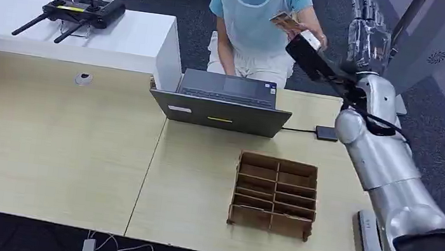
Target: Pass the card to the sensor for recognition and then transmit it.
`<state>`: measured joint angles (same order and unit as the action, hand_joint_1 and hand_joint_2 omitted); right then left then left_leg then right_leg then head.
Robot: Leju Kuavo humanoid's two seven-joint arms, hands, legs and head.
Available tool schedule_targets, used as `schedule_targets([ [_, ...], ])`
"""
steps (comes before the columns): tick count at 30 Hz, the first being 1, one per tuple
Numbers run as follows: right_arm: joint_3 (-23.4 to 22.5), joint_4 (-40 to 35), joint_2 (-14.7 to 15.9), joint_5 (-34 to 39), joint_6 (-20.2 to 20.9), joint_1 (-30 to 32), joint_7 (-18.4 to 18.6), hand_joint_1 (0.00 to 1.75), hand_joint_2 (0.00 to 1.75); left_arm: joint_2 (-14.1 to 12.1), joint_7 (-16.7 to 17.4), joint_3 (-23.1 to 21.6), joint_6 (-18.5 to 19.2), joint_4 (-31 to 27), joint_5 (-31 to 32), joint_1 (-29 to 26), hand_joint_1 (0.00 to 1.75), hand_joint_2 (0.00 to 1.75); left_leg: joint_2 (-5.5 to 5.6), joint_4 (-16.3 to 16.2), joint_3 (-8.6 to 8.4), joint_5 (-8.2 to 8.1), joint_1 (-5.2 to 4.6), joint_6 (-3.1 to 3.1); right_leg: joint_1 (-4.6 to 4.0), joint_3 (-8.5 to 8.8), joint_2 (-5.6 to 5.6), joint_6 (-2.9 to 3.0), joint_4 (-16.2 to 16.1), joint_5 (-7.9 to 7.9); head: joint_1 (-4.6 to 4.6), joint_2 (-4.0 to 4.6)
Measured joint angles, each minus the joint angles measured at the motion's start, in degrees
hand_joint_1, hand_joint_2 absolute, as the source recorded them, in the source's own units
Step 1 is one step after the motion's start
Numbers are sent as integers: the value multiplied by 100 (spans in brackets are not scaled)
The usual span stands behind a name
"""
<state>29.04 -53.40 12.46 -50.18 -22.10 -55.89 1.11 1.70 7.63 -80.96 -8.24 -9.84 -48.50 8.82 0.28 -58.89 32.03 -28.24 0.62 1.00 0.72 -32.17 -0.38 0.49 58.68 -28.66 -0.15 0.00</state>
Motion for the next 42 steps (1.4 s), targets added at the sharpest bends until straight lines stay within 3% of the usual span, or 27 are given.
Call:
schedule_targets([
  [4,-496,-735,-2,785,-249,520,-308,0,175,7,-46,2,-28,0,-105,-56,0,0,0,0,1,-1,0,0,0,-1,0,0,-1,0,2,0],
  [7,-971,-1445,-11,1929,-192,1079,-584,0,175,24,-74,2,-81,0,-232,-107,0,0,10,0,5,-1,0,0,0,0,-10,0,-3,-1,2,-2],
  [12,-1771,-2783,-11,3576,193,2278,-1258,0,175,44,-63,2,-131,0,-417,-185,0,0,19,1,10,-3,0,-1,-1,-1,-14,-2,-7,-3,0,0],
  [21,-2667,-4645,-7,5066,901,4298,-2084,0,175,46,-63,7,-337,2,-675,-250,0,0,20,2,9,-4,1,-1,-1,-8,-17,-1,-12,-7,-2,0],
  [23,-2906,-5117,-7,5083,951,4928,-2331,0,175,52,-44,7,-653,28,-601,-272,0,0,40,3,20,-5,1,-2,-1,-6,-35,-4,-11,-11,-2,0],
  [26,-3207,-5631,-7,5153,1094,5660,-2513,0,175,50,37,7,-835,48,-647,-287,0,0,32,4,21,-9,1,-1,-1,-12,-29,-3,-12,-12,2,0],
  [32,-3608,-6405,-146,4711,1384,7106,-2784,0,175,59,-326,203,-487,48,-1163,-347,0,0,25,6,24,-12,1,1,-1,-15,-25,-1,-12,-17,2,-2],
  [38,-3617,-6848,-599,3292,690,8112,-3097,0,175,94,-538,352,-356,50,-1351,-392,0,0,24,8,23,-12,1,1,-1,-14,-25,0,-11,-18,2,-2],
  [42,-3475,-6983,-870,2442,153,8540,-3046,0,175,87,-535,446,-354,50,-1469,-427,0,0,21,9,21,-12,2,1,-2,-14,-21,0,-10,-18,2,0],
])
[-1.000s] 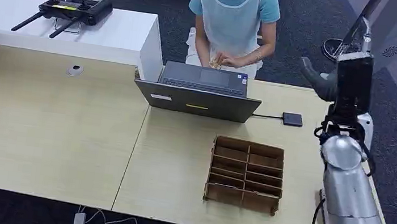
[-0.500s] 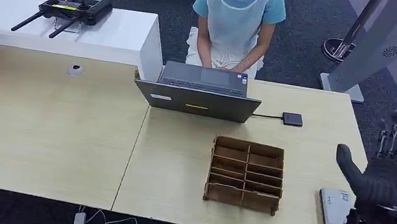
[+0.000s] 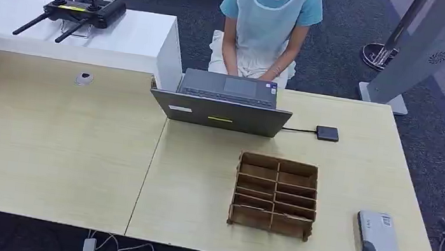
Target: Pass the card to the sensor for recognition and then transmit it.
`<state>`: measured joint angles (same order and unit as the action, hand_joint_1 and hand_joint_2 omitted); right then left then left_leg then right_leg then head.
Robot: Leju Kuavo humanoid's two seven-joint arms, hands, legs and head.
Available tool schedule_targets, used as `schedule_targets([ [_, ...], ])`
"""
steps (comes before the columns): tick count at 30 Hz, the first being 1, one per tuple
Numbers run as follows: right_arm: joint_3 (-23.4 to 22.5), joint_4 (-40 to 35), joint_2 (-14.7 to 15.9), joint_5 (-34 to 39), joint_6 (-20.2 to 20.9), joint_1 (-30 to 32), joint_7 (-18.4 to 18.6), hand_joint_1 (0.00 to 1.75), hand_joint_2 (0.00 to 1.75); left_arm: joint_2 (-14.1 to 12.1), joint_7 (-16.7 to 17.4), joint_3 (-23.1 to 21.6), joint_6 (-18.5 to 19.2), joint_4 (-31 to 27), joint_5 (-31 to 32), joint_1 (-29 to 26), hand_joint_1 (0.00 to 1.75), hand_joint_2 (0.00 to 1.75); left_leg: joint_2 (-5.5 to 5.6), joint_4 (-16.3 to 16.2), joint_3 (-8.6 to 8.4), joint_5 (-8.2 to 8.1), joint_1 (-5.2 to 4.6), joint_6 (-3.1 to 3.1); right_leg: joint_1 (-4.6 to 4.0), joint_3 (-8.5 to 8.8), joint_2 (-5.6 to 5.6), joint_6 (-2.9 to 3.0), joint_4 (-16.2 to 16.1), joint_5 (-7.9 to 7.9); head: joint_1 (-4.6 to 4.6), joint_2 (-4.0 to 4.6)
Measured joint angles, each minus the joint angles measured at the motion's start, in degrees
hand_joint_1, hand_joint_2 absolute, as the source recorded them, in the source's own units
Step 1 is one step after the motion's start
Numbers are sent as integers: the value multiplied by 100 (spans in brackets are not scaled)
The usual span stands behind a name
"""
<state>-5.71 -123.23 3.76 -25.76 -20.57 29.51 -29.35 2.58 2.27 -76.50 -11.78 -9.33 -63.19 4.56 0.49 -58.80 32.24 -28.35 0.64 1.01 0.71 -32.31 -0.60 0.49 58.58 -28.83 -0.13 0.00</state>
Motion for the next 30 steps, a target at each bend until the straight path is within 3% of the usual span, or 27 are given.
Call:
schedule_targets([
  [6,507,-2,-46,-1352,-1358,291,722,0,175,-48,-33,116,85,35,-277,-17,0,0,-6,0,-1,0,-1,0,1,2,4,0,0,0,0,-2],
  [9,775,55,24,-2041,-1820,346,1198,0,175,-83,-101,249,122,35,-437,-18,0,0,-12,0,-1,0,-1,0,1,2,7,0,-1,1,-2,-2],
  [15,936,175,68,-3630,-1905,396,1593,0,175,-144,-131,367,157,46,-473,-19,0,0,-13,0,-3,0,-1,0,1,2,8,0,-1,1,0,0],
  [18,936,227,68,-4218,-1910,383,1760,0,175,-188,15,361,123,50,-241,-12,0,0,-14,0,-3,0,0,0,0,2,9,0,0,1,0,0],
  [21,971,317,111,-4828,-1910,334,2184,0,175,-236,-89,304,79,50,-112,4,0,0,-14,0,-4,0,0,0,0,2,9,0,0,1,0,0],
  [25,1108,395,290,-5209,-1912,324,2576,0,175,-267,-314,302,94,50,-164,39,0,0,-14,0,-4,0,-1,0,0,3,9,0,0,1,-2,0],
  [30,1266,468,509,-5359,-1912,326,2874,0,175,-280,-365,302,142,50,-182,50,0,0,-16,0,-3,0,-1,0,1,3,11,1,-1,1,0,0],
])
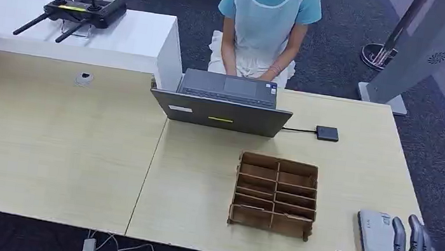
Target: Pass the card to the sensor for recognition and then transmit it.
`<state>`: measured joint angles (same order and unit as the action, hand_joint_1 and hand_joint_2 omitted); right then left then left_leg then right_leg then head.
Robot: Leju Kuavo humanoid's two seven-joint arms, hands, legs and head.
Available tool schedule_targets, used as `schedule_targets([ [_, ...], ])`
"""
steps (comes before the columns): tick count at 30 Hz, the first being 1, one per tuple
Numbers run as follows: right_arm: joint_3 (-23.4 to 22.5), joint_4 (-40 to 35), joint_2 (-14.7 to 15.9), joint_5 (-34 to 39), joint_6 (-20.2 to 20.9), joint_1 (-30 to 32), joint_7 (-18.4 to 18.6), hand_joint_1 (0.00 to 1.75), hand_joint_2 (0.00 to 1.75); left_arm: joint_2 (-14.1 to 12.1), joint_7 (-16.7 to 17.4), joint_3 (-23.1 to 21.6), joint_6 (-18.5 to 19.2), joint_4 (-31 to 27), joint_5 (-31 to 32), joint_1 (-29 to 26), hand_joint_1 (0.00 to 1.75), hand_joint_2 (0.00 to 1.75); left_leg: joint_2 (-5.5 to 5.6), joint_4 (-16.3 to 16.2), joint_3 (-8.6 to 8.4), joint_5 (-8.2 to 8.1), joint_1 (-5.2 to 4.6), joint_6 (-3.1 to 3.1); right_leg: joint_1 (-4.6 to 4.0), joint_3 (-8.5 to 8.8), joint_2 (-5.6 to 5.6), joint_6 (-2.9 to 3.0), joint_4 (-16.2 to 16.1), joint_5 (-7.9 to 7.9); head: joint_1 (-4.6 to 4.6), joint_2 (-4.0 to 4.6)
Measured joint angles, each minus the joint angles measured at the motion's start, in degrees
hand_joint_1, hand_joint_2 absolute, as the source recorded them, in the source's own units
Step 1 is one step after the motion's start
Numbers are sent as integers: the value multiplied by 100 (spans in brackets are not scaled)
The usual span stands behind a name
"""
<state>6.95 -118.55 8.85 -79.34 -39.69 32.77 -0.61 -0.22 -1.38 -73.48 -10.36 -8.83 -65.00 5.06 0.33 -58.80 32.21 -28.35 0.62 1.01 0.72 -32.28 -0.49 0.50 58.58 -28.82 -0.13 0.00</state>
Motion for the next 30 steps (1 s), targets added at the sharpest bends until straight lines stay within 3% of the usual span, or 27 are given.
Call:
schedule_targets([
  [2,191,32,263,-237,2,-2,563,0,175,13,59,2,140,0,-81,-1,0,0,-1,0,1,0,-1,0,1,0,2,0,0,0,0,-2],
  [7,921,105,1270,-784,161,-127,2184,0,175,24,168,0,96,0,-87,2,0,0,-9,0,1,-1,-3,-1,3,0,7,-2,-2,2,0,-2],
  [9,1224,146,1646,-791,306,-225,2603,0,175,24,223,-2,129,0,-103,9,0,0,-9,-1,0,-1,-3,-1,3,0,6,-1,-3,3,-2,-2],
  [18,2117,328,2721,-428,750,-611,3079,0,175,22,247,-90,153,0,-151,7,0,0,-8,-1,-4,-1,0,-1,2,-2,6,0,0,3,0,0],
  [23,2354,382,2981,-341,863,-773,3097,0,175,22,247,-144,183,0,-160,8,0,0,-9,-1,-3,-1,0,-1,1,-2,7,0,0,3,0,-2],
  [30,2531,536,3071,-98,1006,-1055,2917,0,175,20,219,-192,190,0,-146,10,0,0,-9,-1,-4,0,-1,-1,2,-1,7,0,-1,4,-2,0],
])
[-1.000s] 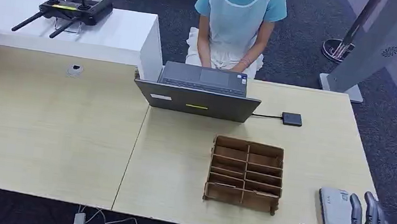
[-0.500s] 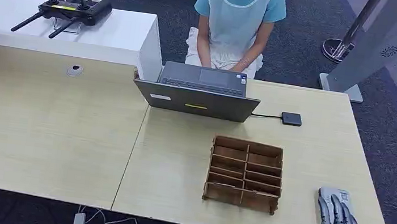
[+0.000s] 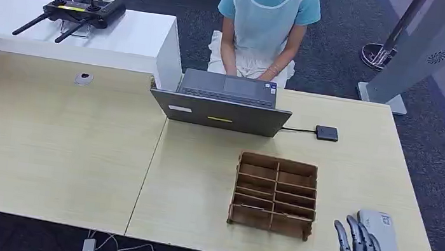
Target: Pass the card to the sensor for recognition and then transmit it.
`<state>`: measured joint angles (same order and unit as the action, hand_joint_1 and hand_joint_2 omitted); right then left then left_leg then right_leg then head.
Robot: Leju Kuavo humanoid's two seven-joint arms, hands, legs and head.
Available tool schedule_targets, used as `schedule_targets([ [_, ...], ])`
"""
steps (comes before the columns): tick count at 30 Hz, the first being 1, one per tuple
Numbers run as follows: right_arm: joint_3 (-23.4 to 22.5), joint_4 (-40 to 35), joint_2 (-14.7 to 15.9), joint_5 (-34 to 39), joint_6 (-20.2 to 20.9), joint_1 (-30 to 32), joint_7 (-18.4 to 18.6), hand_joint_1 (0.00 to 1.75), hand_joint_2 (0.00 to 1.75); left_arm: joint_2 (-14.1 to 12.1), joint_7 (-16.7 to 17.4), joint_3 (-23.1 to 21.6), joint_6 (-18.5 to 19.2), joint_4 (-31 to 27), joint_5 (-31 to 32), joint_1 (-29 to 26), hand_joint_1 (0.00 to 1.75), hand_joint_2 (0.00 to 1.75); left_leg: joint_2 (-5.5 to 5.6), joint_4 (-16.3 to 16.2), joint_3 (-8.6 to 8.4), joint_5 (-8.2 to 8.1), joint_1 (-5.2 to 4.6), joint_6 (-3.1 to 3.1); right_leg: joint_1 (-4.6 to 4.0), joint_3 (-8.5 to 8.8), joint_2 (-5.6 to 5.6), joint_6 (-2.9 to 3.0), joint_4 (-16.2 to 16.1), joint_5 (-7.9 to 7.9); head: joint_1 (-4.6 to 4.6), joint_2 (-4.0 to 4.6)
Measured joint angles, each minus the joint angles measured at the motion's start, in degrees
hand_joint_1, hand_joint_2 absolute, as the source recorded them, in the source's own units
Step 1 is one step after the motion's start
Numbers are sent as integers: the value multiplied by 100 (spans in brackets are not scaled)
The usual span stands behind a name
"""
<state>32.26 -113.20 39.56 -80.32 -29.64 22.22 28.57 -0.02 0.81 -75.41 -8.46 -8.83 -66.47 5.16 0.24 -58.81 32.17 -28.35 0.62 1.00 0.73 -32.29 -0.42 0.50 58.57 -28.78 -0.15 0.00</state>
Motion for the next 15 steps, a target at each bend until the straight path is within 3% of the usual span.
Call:
schedule_targets([
  [15,77,573,-39,472,221,-453,-616,0,175,-4,-55,-155,4,0,9,10,0,0,0,0,-1,0,0,0,0,0,0,1,0,0,2,-2],
])
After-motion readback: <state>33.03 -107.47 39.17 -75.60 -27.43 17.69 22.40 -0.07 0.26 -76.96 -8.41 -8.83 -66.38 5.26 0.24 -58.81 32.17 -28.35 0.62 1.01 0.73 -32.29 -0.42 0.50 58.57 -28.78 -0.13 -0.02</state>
